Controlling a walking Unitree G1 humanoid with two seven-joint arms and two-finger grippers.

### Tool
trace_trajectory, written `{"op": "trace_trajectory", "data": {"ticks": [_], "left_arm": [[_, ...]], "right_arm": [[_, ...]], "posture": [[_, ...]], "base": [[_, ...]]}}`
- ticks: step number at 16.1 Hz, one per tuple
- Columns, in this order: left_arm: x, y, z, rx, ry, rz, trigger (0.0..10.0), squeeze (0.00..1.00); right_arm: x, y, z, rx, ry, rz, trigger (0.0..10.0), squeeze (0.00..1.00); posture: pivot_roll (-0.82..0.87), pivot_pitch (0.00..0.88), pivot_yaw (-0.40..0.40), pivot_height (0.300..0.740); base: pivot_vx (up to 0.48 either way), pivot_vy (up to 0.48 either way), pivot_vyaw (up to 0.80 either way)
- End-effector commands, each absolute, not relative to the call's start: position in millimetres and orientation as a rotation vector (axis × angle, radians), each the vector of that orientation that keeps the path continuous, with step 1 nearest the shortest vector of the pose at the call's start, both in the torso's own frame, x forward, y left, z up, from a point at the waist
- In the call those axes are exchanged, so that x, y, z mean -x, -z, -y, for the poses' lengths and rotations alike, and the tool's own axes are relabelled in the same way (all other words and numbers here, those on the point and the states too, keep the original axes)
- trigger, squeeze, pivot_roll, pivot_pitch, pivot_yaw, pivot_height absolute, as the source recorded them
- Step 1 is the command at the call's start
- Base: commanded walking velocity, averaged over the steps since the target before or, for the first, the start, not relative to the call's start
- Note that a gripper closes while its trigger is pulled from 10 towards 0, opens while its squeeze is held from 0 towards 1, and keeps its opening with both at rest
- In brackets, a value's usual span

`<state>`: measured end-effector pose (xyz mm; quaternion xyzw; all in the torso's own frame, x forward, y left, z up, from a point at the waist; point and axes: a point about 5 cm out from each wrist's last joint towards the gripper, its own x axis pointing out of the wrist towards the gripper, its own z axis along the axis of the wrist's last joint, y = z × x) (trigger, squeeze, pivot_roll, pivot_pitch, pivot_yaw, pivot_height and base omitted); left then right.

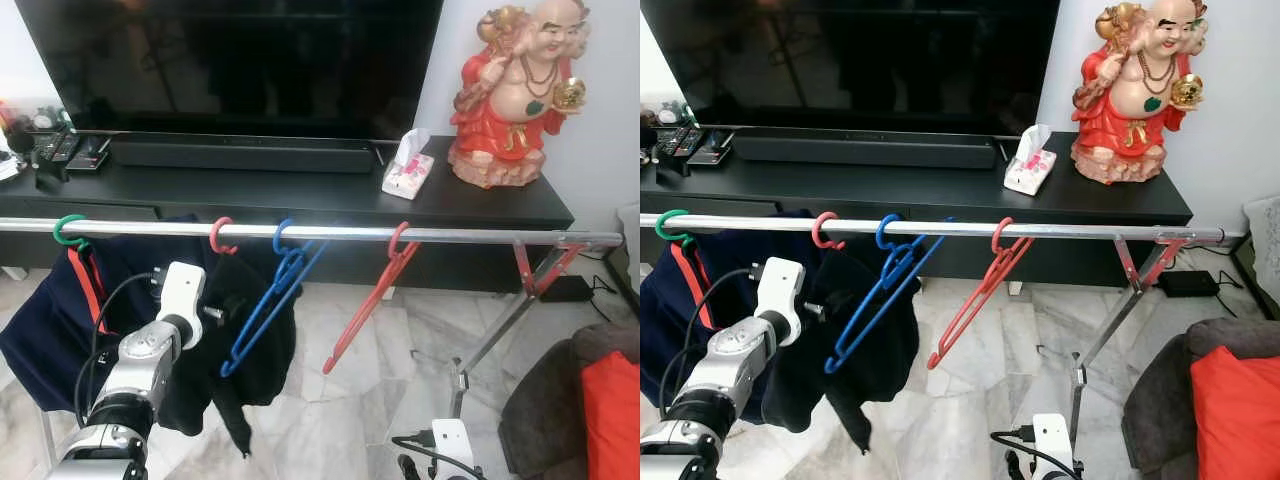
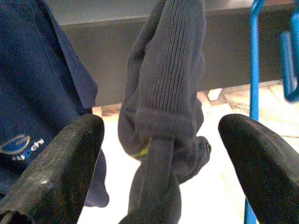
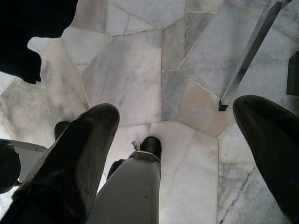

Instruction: Hang hanger

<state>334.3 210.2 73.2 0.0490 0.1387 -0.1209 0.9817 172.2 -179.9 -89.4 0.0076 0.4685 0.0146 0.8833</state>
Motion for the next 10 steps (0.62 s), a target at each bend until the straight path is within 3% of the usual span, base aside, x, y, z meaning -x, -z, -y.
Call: {"op": "trace_trajectory", "data": {"ticks": [1,2,3,4,10], "left_arm": [[-337,-77,-215,-0.094,0.202,-0.257,6.0,0.0],[-339,-79,-218,-0.09,0.181,-0.244,4.7,0.0],[-339,-79,-220,-0.084,0.162,-0.241,0.4,0.0],[-338,-76,-222,-0.08,0.153,-0.253,0.0,0.0],[-334,-63,-216,-0.086,0.163,-0.301,0.0,0.0]], "right_arm": [[-173,89,180,-0.015,-0.027,-0.973,10.0,0.0],[-173,89,181,-0.014,-0.028,-0.974,10.0,0.0],[-173,89,181,-0.013,-0.031,-0.975,10.0,0.0],[-173,89,180,-0.012,-0.033,-0.975,10.0,0.0],[-173,89,180,-0.01,-0.033,-0.973,10.0,0.0]], "posture": [[-0.08,0.0,-0.026,0.74],[-0.08,0.0,-0.028,0.74],[-0.08,0.0,-0.028,0.74],[-0.08,0.0,-0.028,0.74],[-0.08,0.0,-0.025,0.74]], "base": [[0.0,0.0,0.0],[0.0,0.0,0.0],[0.0,0.0,0.0],[0.0,0.0,0.0],[0.0,0.0,0.0]]}}
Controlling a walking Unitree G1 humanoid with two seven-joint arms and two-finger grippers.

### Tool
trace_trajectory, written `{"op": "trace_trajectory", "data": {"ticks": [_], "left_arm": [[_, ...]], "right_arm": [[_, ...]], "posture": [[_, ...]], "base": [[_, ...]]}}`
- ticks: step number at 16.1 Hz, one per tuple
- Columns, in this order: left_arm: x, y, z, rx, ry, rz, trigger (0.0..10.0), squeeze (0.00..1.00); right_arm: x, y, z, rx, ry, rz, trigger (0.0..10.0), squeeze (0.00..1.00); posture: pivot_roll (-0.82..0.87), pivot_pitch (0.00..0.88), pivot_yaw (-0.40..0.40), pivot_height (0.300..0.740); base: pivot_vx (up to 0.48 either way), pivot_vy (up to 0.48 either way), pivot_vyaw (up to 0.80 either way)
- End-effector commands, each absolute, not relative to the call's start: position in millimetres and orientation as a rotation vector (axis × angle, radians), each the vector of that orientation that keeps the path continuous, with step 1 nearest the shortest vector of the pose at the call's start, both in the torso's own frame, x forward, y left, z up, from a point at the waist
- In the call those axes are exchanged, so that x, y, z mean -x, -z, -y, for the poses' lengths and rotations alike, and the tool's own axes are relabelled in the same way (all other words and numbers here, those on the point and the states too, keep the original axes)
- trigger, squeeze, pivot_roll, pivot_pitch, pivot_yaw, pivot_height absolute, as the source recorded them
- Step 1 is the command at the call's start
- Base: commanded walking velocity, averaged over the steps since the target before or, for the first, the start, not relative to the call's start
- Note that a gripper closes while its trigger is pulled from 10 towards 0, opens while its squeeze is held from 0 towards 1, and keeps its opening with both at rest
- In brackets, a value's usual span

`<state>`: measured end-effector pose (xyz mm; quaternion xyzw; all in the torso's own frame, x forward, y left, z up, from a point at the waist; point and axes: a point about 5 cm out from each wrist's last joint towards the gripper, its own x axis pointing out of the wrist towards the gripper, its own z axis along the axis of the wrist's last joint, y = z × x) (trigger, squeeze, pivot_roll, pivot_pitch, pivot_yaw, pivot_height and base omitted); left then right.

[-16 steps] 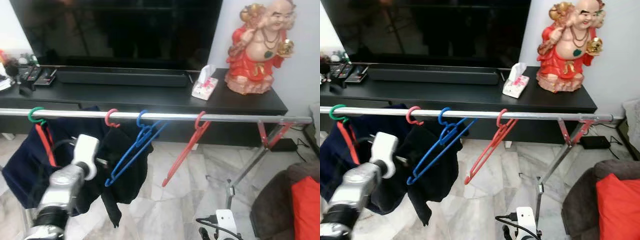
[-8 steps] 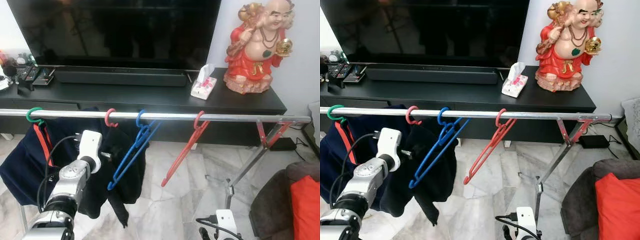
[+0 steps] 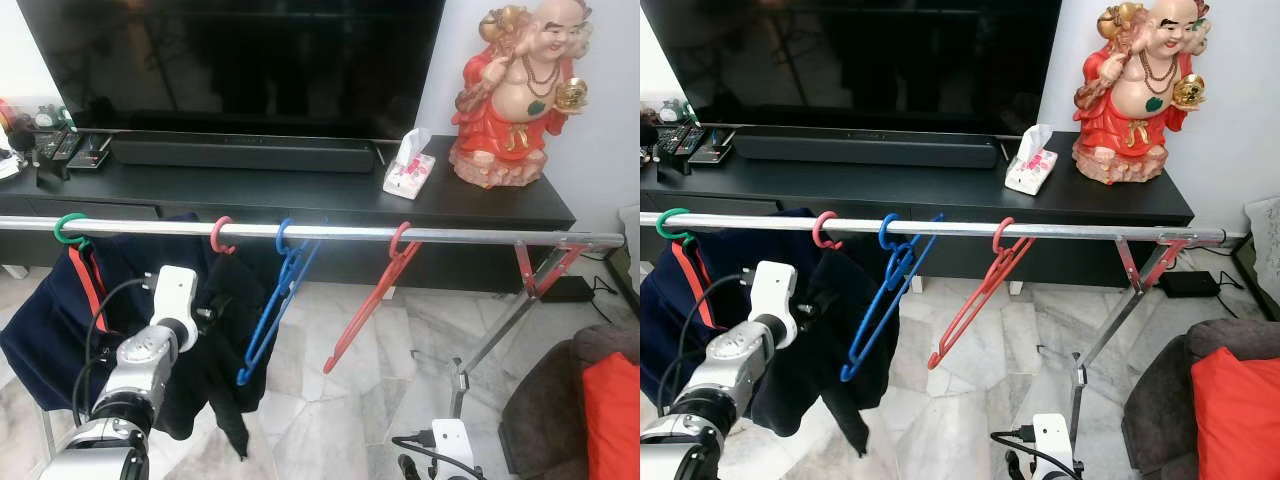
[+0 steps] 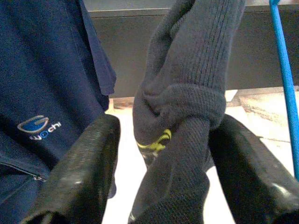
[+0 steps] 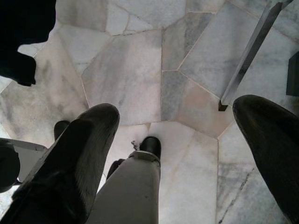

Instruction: Hang hanger

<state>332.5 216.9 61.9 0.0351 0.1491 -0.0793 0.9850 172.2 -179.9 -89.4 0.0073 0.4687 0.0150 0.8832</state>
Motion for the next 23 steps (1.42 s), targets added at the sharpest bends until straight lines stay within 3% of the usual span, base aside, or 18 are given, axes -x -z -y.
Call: {"op": "trace_trajectory", "data": {"ticks": [1,18,23], "left_arm": [[-334,-62,-216,-0.082,0.169,-0.299,0.0,0.0],[-333,-59,-201,-0.061,0.194,-0.254,0.0,0.0],[-334,-68,-201,-0.043,0.144,-0.169,0.0,0.0]], "right_arm": [[-173,89,180,-0.01,-0.032,-0.974,10.0,0.0],[-173,89,178,-0.008,-0.039,-0.976,10.0,0.0],[-173,89,179,-0.009,-0.036,-0.976,10.0,0.0]], "posture": [[-0.08,0.0,-0.025,0.74],[-0.07,0.0,-0.018,0.74],[-0.07,0.0,-0.02,0.74]], "base": [[0.0,0.0,0.0],[0.0,0.0,0.0],[0.0,0.0,0.0]]}}
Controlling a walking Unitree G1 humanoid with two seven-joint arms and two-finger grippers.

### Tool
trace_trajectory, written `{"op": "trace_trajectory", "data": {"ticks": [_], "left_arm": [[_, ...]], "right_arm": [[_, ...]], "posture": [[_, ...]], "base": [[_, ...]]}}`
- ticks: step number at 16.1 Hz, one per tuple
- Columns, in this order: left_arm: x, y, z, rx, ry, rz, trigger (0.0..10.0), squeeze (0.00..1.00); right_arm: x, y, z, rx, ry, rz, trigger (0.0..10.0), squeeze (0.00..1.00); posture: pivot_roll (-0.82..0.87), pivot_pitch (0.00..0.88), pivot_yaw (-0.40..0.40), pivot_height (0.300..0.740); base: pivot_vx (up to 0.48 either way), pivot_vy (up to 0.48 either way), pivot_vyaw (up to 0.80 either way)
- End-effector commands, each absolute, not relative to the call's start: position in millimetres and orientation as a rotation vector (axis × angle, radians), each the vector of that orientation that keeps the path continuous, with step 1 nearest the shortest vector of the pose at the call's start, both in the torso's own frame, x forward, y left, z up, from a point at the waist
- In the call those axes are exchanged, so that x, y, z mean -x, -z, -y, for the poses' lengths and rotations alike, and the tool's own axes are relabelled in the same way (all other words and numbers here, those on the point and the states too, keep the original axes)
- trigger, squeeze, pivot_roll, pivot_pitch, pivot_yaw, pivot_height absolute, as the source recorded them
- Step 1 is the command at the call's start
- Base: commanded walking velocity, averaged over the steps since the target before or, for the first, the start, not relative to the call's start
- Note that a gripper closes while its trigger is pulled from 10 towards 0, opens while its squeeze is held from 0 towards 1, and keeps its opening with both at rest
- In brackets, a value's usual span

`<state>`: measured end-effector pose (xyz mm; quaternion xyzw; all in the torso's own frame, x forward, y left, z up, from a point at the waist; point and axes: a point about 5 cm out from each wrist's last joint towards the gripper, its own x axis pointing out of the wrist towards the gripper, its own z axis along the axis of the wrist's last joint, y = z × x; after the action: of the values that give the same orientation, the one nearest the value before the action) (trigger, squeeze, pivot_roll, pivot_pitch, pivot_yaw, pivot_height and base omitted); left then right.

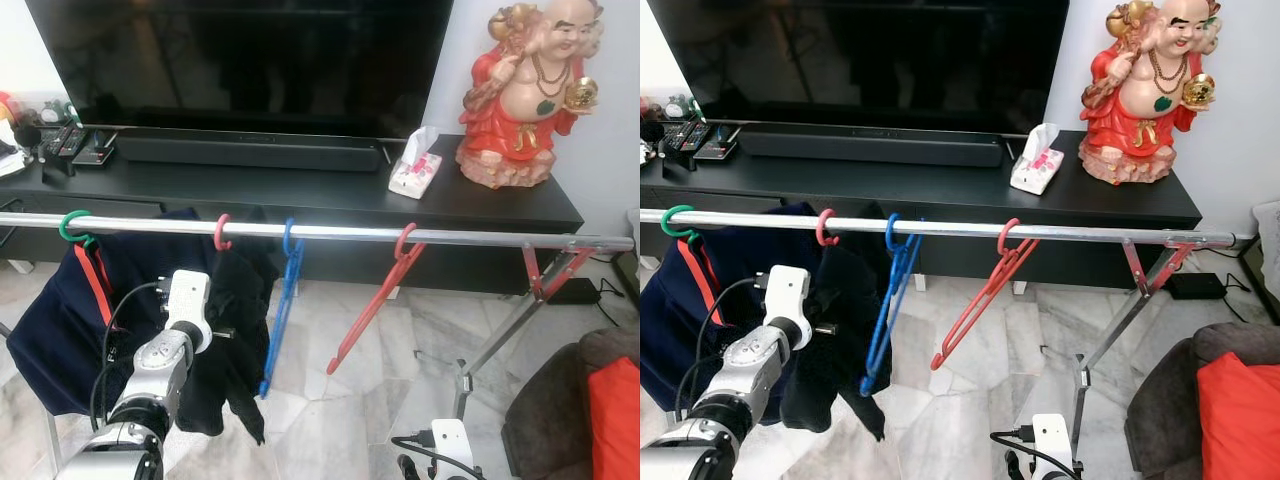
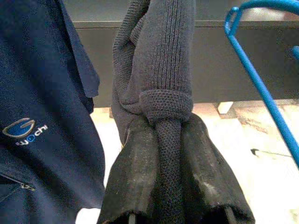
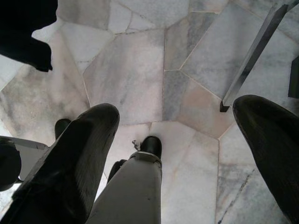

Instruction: Hang hanger

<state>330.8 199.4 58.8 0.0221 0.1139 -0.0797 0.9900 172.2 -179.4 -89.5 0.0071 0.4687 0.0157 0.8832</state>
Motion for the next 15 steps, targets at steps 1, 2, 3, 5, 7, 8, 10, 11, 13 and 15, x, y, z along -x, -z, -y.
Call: {"op": "trace_trajectory", "data": {"ticks": [1,2,3,5,7,8,10,11,13,15], "left_arm": [[-334,-70,-200,-0.035,0.141,-0.147,0.0,0.0],[-333,-73,-197,-0.033,0.141,-0.111,0.0,0.0],[-331,-77,-194,-0.036,0.133,-0.064,0.0,0.0],[-327,-83,-192,-0.006,0.124,0.005,10.0,0.0],[-316,-89,-191,-0.026,0.125,0.08,10.0,0.0],[-313,-88,-192,-0.023,0.123,0.088,10.0,0.0],[-304,-82,-192,-0.042,0.12,0.07,10.0,0.0],[-297,-75,-192,-0.065,0.118,0.048,10.0,0.0],[-284,-63,-190,-0.1,0.121,0.01,10.0,0.0],[-275,-54,-192,-0.098,0.087,-0.023,10.0,0.0]], "right_arm": [[-173,89,179,-0.009,-0.036,-0.976,10.0,0.0],[-173,89,179,-0.008,-0.037,-0.976,10.0,0.0],[-173,89,179,-0.009,-0.036,-0.975,10.0,0.0],[-173,89,179,-0.009,-0.035,-0.975,10.0,0.0],[-173,89,179,-0.008,-0.035,-0.976,10.0,0.0],[-173,89,179,-0.008,-0.037,-0.977,10.0,0.0],[-173,89,178,-0.006,-0.044,-0.979,10.0,0.0],[-172,90,178,-0.008,-0.044,-0.978,10.0,0.0],[-173,89,178,-0.009,-0.036,-0.978,10.0,0.0],[-173,89,179,-0.008,-0.035,-0.977,10.0,0.0]], "posture": [[-0.07,0.0,-0.02,0.74],[-0.07,0.0,-0.02,0.74],[-0.07,0.0,-0.02,0.74],[-0.07,0.0,-0.021,0.74],[-0.07,0.0,-0.02,0.74],[-0.06,0.0,-0.02,0.74],[-0.07,0.0,-0.014,0.74],[-0.07,0.0,-0.012,0.74],[-0.07,0.0,-0.012,0.74],[-0.07,0.0,-0.017,0.74]], "base": [[0.0,0.0,0.0],[0.0,0.0,0.0],[0.0,0.0,0.0],[0.0,0.0,0.0],[0.0,0.0,0.0],[0.0,0.0,0.0],[0.0,0.0,0.0],[0.0,0.0,0.0],[0.0,0.0,0.0],[0.0,0.0,0.0]]}}
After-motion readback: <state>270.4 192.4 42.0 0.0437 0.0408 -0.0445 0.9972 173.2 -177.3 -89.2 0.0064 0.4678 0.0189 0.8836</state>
